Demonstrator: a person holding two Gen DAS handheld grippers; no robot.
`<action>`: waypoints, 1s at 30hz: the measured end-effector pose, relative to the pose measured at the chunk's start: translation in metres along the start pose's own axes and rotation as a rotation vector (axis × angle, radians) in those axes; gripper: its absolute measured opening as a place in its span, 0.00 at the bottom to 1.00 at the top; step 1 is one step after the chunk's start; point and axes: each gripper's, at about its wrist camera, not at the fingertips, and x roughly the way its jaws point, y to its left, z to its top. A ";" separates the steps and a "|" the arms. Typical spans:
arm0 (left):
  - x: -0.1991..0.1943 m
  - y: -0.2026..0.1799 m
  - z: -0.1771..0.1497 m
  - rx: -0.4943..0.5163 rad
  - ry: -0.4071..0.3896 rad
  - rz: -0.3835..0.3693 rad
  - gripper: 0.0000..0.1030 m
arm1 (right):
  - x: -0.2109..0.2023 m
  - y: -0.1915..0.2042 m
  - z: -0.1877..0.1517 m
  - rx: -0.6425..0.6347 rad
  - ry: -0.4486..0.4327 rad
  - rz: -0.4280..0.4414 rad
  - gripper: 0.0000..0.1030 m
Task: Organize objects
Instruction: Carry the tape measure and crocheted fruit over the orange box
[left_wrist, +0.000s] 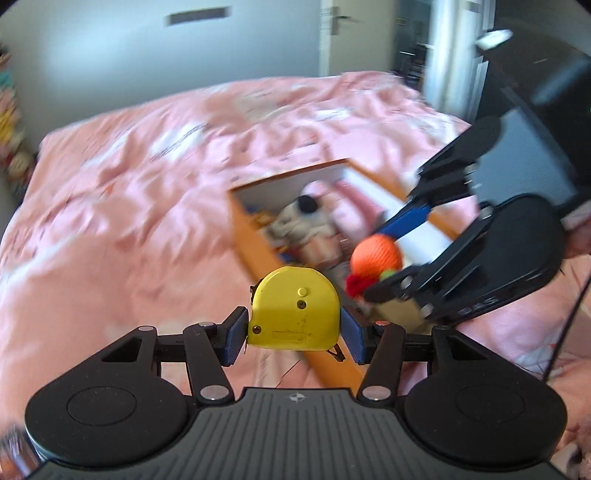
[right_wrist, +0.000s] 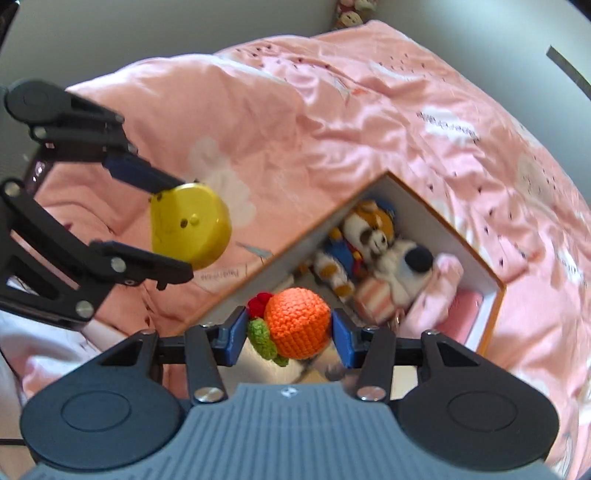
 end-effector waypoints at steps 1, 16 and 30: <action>0.002 -0.006 0.003 0.031 0.000 -0.012 0.60 | 0.002 -0.001 -0.005 0.006 0.011 0.006 0.49; 0.083 -0.037 0.034 0.372 0.298 -0.290 0.60 | 0.046 -0.051 -0.042 0.225 0.117 0.130 0.49; 0.170 -0.073 0.037 0.687 0.594 -0.382 0.61 | 0.052 -0.087 -0.066 0.351 0.056 0.179 0.49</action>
